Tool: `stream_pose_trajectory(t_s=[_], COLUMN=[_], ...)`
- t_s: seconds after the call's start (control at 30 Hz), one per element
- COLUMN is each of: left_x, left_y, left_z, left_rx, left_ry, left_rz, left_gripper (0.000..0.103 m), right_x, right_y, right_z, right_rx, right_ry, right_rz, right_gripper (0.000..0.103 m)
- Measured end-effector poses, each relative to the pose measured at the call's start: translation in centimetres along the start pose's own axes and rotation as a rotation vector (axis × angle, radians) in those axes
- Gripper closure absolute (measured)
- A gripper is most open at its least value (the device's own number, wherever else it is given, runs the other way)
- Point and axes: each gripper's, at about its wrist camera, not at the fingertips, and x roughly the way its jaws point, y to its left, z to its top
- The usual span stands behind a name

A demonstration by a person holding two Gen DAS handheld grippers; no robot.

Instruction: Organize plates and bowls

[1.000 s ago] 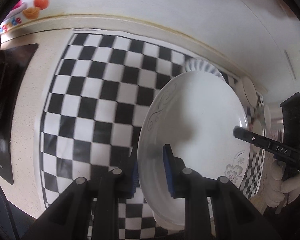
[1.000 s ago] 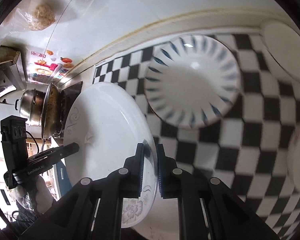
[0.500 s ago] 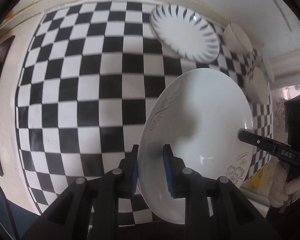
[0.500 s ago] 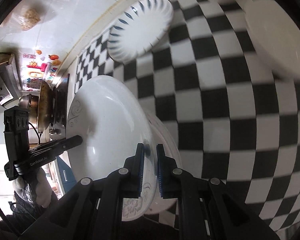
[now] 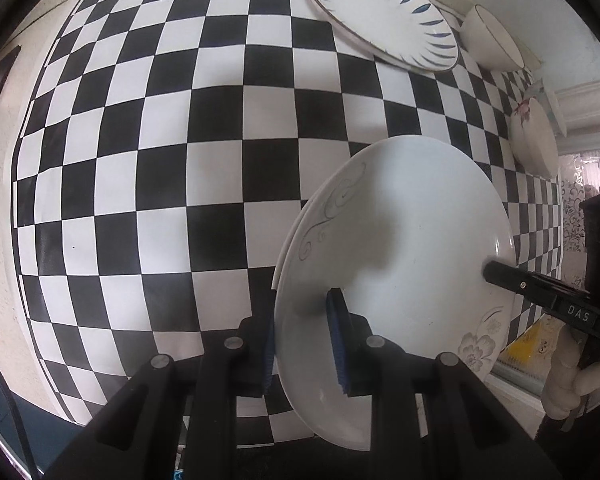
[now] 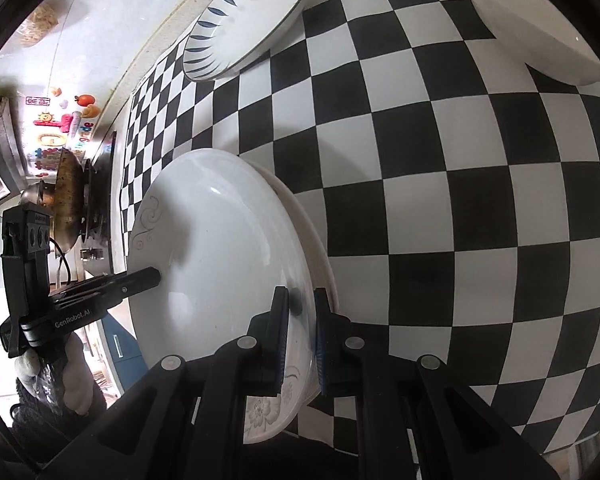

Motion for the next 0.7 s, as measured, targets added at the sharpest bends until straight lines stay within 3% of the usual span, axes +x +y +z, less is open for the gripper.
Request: stream_pose_trajectory(t_s=[0.53,0.7], left_x=[2.0,2.1], left_y=[-0.3,-0.2], left_z=[-0.2,0.0], left_rx=[0.001,-0.007], left_ry=[0.056,0.067], left_rz=[0.049,0.035], left_gripper=[0.082,0.082], right_x=[1.1,1.4], right_y=[1.9,1.9], right_z=[0.7,1.3], right_rx=[-0.024,0.003], right_ry=[0.031,0.06], right_rz=[-0.078,-0.075], right_gripper=[0.087,0.087])
